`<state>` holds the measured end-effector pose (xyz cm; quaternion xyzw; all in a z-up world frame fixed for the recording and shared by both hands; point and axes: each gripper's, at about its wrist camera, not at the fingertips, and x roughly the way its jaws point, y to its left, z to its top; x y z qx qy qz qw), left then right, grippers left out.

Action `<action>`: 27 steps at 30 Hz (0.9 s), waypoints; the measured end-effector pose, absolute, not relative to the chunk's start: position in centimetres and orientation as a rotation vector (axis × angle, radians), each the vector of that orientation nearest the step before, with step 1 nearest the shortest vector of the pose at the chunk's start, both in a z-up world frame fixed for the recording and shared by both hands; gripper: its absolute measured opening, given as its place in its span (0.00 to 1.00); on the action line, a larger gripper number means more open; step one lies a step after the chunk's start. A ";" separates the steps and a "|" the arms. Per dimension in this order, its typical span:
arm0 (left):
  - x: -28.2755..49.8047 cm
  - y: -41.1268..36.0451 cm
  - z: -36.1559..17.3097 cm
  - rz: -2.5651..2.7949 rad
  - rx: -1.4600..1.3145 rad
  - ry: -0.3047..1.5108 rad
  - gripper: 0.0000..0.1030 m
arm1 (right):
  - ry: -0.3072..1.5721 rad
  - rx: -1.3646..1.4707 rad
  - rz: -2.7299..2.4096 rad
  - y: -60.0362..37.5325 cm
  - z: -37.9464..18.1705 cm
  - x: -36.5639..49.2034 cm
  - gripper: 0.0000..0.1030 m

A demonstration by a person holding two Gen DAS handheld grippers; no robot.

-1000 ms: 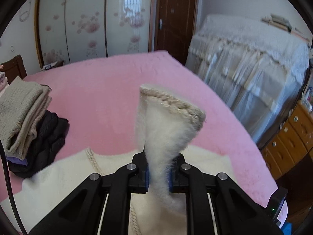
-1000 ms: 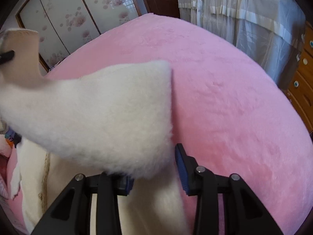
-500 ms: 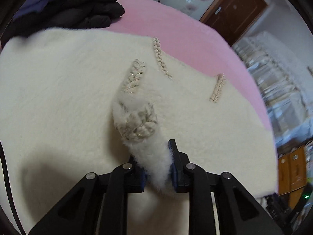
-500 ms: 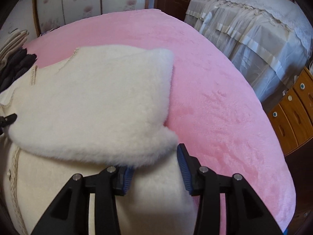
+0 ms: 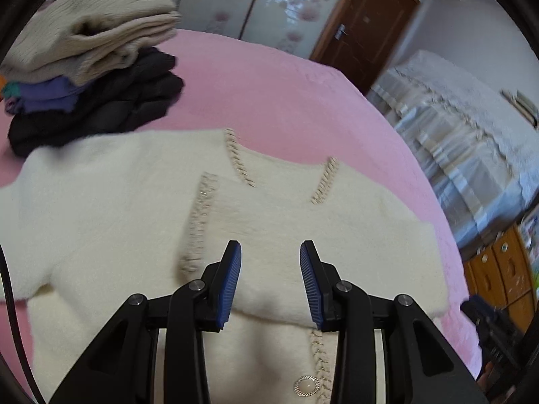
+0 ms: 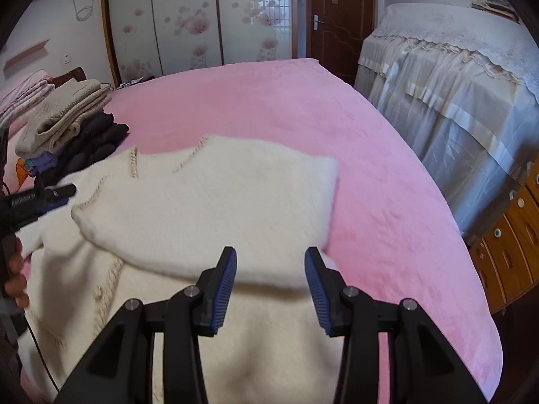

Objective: Fold large clothes
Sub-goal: 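Open the left gripper and lay the sleeve flat on the front, then move the left gripper to the other cardigan sleeve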

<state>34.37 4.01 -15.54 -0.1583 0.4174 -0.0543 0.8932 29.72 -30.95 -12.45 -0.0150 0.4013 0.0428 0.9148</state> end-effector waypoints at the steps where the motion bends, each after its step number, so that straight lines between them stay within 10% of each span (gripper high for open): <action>1: 35.1 3.1 -15.9 -0.114 -0.306 0.879 0.33 | 0.829 -0.032 0.096 -30.3 -12.6 30.5 0.41; 22: 40.7 3.5 -22.6 0.056 -0.165 0.989 0.33 | 0.962 -0.033 -0.105 -37.3 -19.8 43.4 0.42; 27: 39.7 2.4 -21.3 0.035 -0.180 1.004 0.71 | 0.921 0.039 -0.102 -36.0 -17.9 40.6 0.42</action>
